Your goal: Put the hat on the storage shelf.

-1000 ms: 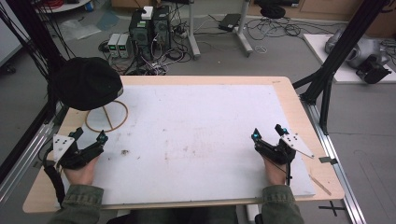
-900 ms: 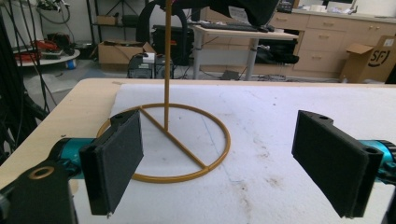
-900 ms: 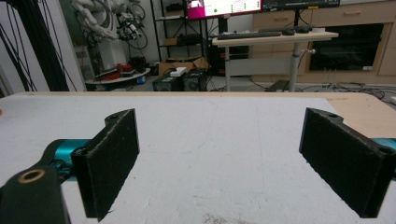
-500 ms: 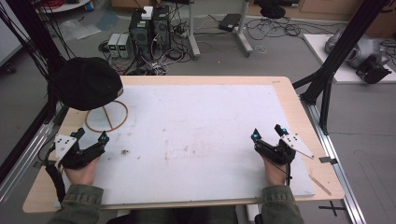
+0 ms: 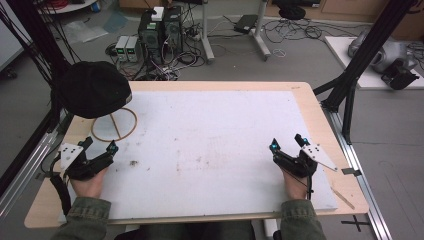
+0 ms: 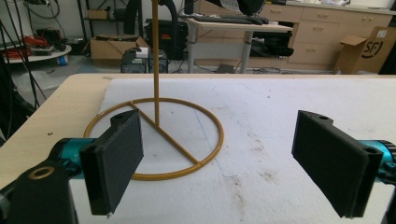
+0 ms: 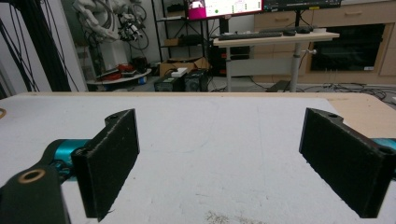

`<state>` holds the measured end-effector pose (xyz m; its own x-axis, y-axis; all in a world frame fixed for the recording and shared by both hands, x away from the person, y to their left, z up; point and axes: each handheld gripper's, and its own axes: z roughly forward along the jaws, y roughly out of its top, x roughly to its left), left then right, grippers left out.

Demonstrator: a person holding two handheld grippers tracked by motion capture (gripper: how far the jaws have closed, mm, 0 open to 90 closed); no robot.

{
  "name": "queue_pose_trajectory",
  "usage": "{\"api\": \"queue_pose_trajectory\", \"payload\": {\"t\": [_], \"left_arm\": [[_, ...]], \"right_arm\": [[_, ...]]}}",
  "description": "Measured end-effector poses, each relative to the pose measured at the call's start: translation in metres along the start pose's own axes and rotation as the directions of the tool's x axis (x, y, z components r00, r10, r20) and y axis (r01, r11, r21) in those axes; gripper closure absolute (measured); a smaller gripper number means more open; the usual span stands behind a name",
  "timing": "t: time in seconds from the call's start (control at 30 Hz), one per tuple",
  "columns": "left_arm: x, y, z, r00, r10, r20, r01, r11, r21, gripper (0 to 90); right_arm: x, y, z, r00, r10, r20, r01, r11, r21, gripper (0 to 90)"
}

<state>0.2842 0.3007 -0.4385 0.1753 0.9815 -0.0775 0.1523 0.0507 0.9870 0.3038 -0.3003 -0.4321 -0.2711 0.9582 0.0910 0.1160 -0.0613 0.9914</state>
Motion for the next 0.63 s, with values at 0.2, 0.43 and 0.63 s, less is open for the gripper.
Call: {"api": "queue_pose_trajectory", "payload": {"t": [0.2, 0.43, 0.63], "left_arm": [[0.0005, -0.0001, 0.0007, 0.9999, -0.009, 0.005, 0.009, 1.0, 0.004, 16.8], [0.0005, -0.001, 0.0024, 0.9998, -0.01, 0.014, 0.01, 0.9996, 0.026, 16.8], [0.0004, -0.0015, 0.0035, 0.9993, -0.016, 0.035, 0.015, 0.9994, 0.031, 16.7]], "right_arm": [[0.0007, -0.0004, 0.0003, 1.0, 0.003, -0.003, -0.003, 1.0, 0.012, 11.3], [-0.0002, -0.0006, 0.0008, 1.0, -0.009, -0.002, 0.009, 1.0, 0.013, 11.3], [0.0004, -0.0011, 0.0014, 1.0, 0.001, -0.004, -0.001, 1.0, 0.022, 11.3]]}}
